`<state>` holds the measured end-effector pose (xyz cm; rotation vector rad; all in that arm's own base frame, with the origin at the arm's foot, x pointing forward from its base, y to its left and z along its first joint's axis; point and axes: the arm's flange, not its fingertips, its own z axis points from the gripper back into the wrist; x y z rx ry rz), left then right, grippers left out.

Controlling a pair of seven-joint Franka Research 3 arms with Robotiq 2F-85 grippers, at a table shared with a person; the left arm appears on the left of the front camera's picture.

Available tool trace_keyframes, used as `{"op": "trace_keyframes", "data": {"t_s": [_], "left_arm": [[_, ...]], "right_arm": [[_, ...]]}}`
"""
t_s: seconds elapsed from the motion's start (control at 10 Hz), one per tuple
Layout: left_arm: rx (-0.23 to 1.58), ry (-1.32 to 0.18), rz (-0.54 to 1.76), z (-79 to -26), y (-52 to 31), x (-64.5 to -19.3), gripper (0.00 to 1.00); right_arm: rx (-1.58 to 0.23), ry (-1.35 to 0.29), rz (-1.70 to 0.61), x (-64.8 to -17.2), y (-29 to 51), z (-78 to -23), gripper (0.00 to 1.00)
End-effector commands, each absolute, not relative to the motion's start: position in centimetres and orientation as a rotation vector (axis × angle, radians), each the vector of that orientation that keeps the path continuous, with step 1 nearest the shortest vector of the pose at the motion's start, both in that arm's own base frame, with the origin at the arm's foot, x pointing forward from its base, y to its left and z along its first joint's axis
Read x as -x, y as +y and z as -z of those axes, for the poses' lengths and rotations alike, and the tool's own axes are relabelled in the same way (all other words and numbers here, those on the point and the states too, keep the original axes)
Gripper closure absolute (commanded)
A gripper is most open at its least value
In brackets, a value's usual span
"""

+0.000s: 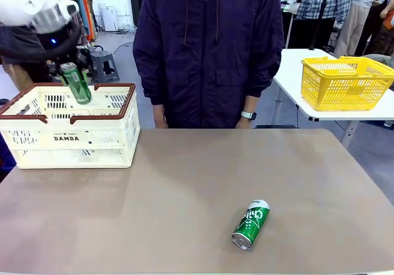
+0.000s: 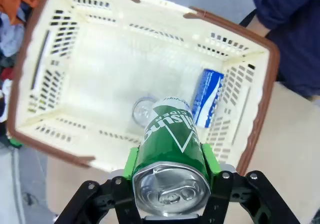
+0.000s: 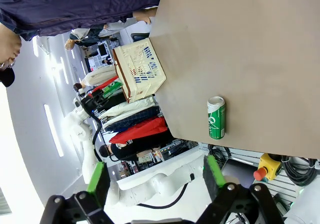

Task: Place the drinks into the Shopping basket.
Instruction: Pick up one drink and place it into the Shopping basket.

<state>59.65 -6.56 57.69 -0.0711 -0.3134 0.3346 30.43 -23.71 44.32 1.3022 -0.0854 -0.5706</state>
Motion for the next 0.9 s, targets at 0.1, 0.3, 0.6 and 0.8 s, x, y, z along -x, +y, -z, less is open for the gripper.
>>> {"op": "trace_keyframes", "data": {"t_s": [0.1, 0.3, 0.6, 0.8], "left_arm": [[0.081, -0.288, -0.380, -57.3, -7.4, -61.0, 1.00], [0.071, -0.293, -0.331, -56.0, -6.9, -60.6, 1.00], [0.069, -0.278, -0.337, -55.1, -7.4, -61.1, 1.00], [0.042, -0.280, -0.351, -52.3, -8.2, -63.0, 1.00]], "right_arm": [[-1.320, -0.081, 0.576, -30.5, -23.7, -44.9, 0.00], [-1.320, -0.081, 0.576, -30.5, -23.7, -44.9, 0.00], [-1.320, -0.081, 0.576, -30.5, -23.7, -44.9, 0.00], [-1.320, -0.081, 0.576, -30.5, -23.7, -44.9, 0.00]]}}
